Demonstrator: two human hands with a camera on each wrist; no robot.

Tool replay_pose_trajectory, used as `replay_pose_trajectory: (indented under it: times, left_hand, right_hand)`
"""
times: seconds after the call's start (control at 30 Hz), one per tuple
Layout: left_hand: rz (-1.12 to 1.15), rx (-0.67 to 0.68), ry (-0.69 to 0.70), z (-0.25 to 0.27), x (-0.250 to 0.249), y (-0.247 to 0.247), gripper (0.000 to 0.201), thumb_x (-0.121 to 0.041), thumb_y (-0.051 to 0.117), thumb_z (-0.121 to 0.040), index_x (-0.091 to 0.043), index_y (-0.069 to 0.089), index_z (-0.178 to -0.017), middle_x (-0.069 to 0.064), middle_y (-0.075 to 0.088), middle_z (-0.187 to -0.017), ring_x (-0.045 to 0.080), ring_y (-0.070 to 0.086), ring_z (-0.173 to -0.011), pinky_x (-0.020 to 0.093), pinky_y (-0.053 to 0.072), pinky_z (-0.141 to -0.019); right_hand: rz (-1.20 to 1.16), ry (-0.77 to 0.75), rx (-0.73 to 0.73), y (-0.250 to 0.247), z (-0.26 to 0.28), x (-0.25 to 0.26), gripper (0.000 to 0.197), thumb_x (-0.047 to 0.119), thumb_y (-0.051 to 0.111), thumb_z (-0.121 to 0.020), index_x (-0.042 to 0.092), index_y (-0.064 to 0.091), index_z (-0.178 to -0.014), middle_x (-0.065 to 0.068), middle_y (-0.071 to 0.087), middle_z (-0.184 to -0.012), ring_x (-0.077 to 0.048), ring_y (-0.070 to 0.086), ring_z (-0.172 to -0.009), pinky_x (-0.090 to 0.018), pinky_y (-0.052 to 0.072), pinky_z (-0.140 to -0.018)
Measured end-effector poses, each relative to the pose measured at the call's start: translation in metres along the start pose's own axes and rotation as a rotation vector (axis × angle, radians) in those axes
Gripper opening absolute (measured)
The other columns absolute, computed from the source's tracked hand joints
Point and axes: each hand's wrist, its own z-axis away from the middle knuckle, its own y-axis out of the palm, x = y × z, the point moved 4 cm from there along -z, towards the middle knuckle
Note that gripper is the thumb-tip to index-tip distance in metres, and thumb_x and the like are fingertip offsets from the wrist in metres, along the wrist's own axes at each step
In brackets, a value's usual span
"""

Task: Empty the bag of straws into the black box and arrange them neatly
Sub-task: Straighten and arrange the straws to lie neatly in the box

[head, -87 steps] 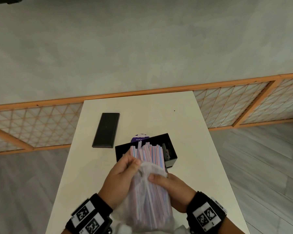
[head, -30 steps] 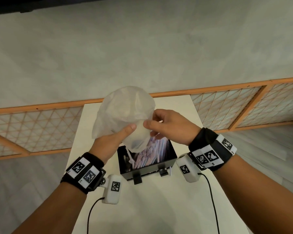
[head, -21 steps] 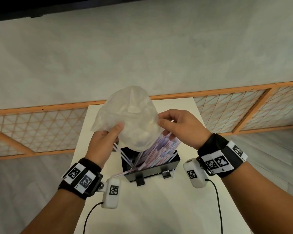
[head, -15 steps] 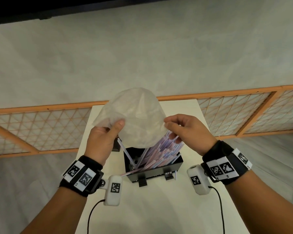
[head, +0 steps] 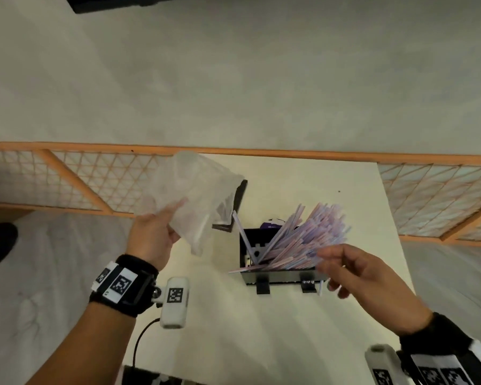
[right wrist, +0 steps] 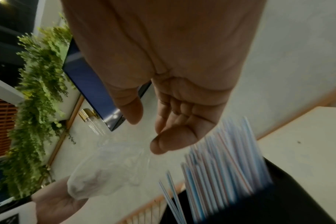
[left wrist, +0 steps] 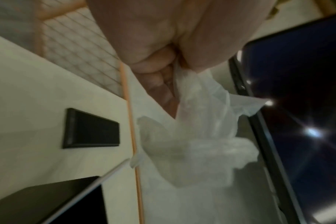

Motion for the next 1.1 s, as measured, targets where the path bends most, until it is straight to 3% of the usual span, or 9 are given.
replay_pose_trajectory:
  times: [0.07,0.2,0.37,0.5,0.63,0.73,0.9,1.0,1.1]
  left_hand:
    - [-0.025,-0.092,-0.043,-0.006,0.028,-0.037,0.035,0.000,0.058,-0.095,-0.005,0.065,-0.129,0.014,0.071,-0.115,0.026,0.068,-0.095,0.038,0.054,-0.074]
    - [-0.062,-0.304,-0.326,-0.011,0.104,-0.110,0.038,-0.006,0.053,-0.098,-0.001,0.057,-0.136,0.021,0.063,-0.132,0.032,0.065,-0.109,0.051,0.053,-0.102]
    - [-0.197,-0.400,-0.501,0.009,0.177,-0.144,0.019,-0.003,0.053,-0.096,-0.012,0.067,-0.106,0.015,0.064,-0.092,0.027,0.059,-0.073,0.030,0.053,-0.051]
    - [-0.366,-0.373,-0.633,0.019,0.220,-0.151,0.006,-0.002,0.060,-0.094,-0.003,0.065,-0.091,0.024,0.066,-0.098,0.032,0.059,-0.073,0.038,0.054,-0.060]
    - [-0.607,-0.378,-0.719,0.021,0.242,-0.159,0.069,-0.033,0.086,-0.071,0.007,0.061,-0.121,0.026,0.068,-0.113,0.041,0.067,-0.095,0.046,0.060,-0.078]
    - [-0.786,-0.330,-0.676,0.018,0.236,-0.154,0.101,-0.050,0.085,-0.074,0.006,0.039,-0.145,0.026,0.054,-0.141,0.043,0.057,-0.124,0.042,0.049,-0.098]
    - [-0.956,-0.221,-0.414,0.011,0.204,-0.126,0.087,-0.044,0.071,-0.092,-0.007,0.028,-0.158,0.017,0.030,-0.163,0.034,0.031,-0.149,0.049,0.029,-0.121]
    - [-0.920,-0.234,-0.132,0.018,0.169,-0.097,0.056,-0.027,0.072,-0.093,-0.014,0.049,-0.143,0.010,0.047,-0.148,0.028,0.052,-0.131,0.043,0.044,-0.108]
    - [-0.890,0.001,-0.004,0.034,0.142,-0.053,0.022,-0.024,0.070,-0.093,-0.028,0.062,-0.113,-0.006,0.068,-0.111,0.013,0.065,-0.091,0.030,0.050,-0.080]
  right_hand:
    - [0.029,0.072,0.049,0.008,0.011,-0.025,0.016,0.021,0.067,-0.096,0.026,0.072,-0.111,-0.003,0.074,-0.093,-0.026,0.070,-0.078,-0.034,0.056,-0.066]
    - [0.088,0.226,0.097,0.026,0.025,-0.075,0.014,0.020,0.070,-0.094,0.026,0.072,-0.107,-0.001,0.074,-0.089,-0.025,0.071,-0.077,-0.033,0.055,-0.065]
    - [0.166,0.330,0.185,0.049,0.032,-0.120,0.012,0.026,0.070,-0.094,0.028,0.071,-0.105,0.005,0.071,-0.082,-0.018,0.072,-0.075,-0.030,0.057,-0.065]
    - [0.245,0.362,0.207,0.057,0.032,-0.141,0.011,0.030,0.069,-0.093,0.031,0.069,-0.104,0.002,0.071,-0.088,-0.012,0.072,-0.071,-0.023,0.055,-0.064]
    - [0.337,0.392,0.253,0.065,0.032,-0.160,0.011,0.037,0.068,-0.092,0.036,0.067,-0.103,0.004,0.070,-0.092,-0.009,0.072,-0.071,-0.019,0.053,-0.067]
    - [0.412,0.374,0.244,0.065,0.032,-0.170,0.012,0.042,0.069,-0.089,0.041,0.066,-0.100,0.007,0.071,-0.090,-0.004,0.070,-0.075,-0.021,0.054,-0.076]
    - [0.454,0.344,0.205,0.061,0.030,-0.175,0.011,0.044,0.067,-0.089,0.041,0.066,-0.100,0.010,0.071,-0.090,-0.002,0.068,-0.075,-0.023,0.054,-0.082]
    - [0.417,0.315,0.115,0.054,0.026,-0.170,0.007,0.039,0.067,-0.091,0.038,0.068,-0.098,0.012,0.072,-0.090,-0.005,0.069,-0.073,-0.028,0.055,-0.081]
    - [0.387,0.263,-0.051,0.042,0.017,-0.156,0.006,0.027,0.067,-0.092,0.032,0.070,-0.090,0.017,0.073,-0.084,-0.006,0.068,-0.071,-0.033,0.057,-0.077]
